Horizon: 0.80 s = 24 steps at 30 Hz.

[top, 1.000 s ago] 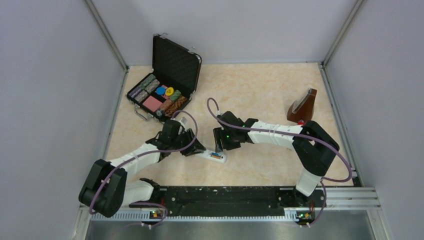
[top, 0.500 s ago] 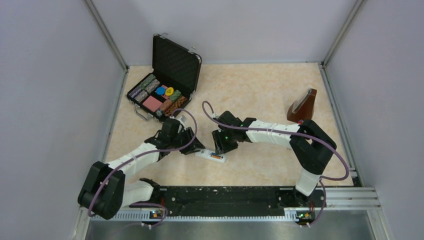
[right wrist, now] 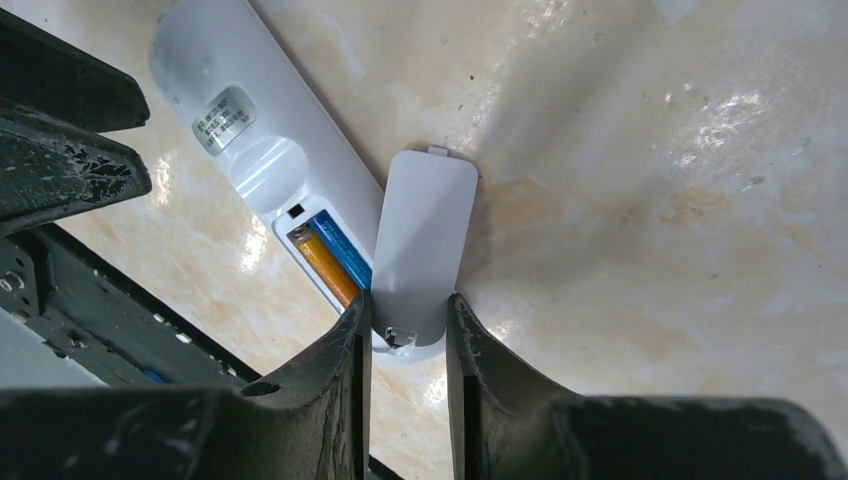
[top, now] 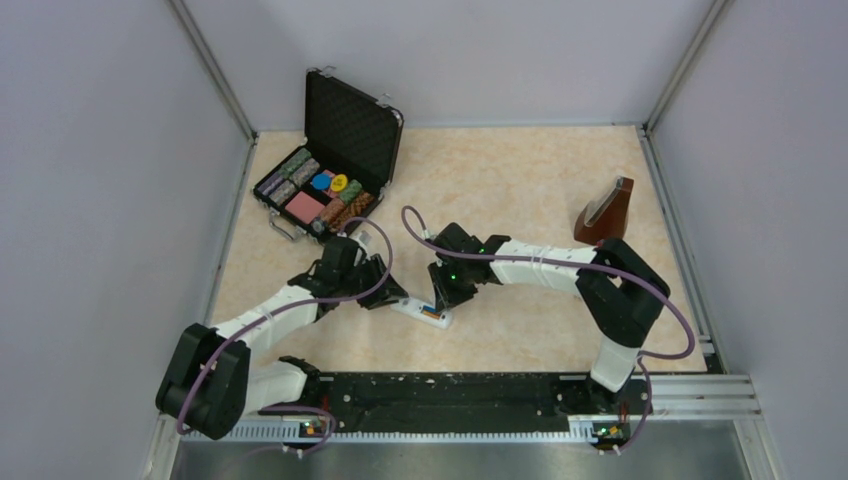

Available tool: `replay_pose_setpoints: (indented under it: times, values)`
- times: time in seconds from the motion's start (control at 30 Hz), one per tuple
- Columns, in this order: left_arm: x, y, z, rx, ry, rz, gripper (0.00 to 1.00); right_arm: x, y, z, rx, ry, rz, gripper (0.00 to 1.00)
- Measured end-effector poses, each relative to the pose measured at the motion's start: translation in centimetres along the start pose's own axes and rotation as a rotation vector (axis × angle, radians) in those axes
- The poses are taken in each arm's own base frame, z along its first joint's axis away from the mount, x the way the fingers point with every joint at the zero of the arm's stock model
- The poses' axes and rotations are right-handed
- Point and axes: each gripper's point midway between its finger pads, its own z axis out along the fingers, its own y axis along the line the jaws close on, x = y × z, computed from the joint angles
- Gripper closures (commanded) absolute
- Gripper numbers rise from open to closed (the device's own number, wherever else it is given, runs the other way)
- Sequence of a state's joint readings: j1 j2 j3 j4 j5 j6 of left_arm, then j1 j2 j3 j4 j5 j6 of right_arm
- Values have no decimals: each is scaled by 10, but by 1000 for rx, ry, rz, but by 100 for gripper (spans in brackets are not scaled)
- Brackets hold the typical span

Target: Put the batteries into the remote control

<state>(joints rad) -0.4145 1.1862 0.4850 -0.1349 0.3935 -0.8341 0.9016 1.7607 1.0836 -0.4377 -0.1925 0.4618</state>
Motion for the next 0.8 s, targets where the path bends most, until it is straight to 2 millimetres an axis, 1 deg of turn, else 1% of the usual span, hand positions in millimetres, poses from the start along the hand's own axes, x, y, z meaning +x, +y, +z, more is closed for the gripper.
replay_pose_setpoints:
  times: [0.1, 0.37, 0.5, 0.7, 0.8]
  values:
    - [-1, 1, 0, -3, -2, -1, 60, -2, -1, -1, 12, -5, -13, 83]
    - [-4, 1, -2, 0, -16, 4, 61, -2, -5, -2, 37, -10, -62, 85]
    - [-6, 3, -3, -8, -22, 6, 61, -5, -4, -9, 47, -32, -116, 85]
    - [-10, 6, -7, -18, -39, 1, 61, -17, 15, -37, 5, -122, -241, 85]
    - [-14, 8, -9, -22, -50, -11, 61, -17, 24, -44, 5, -147, -327, 85]
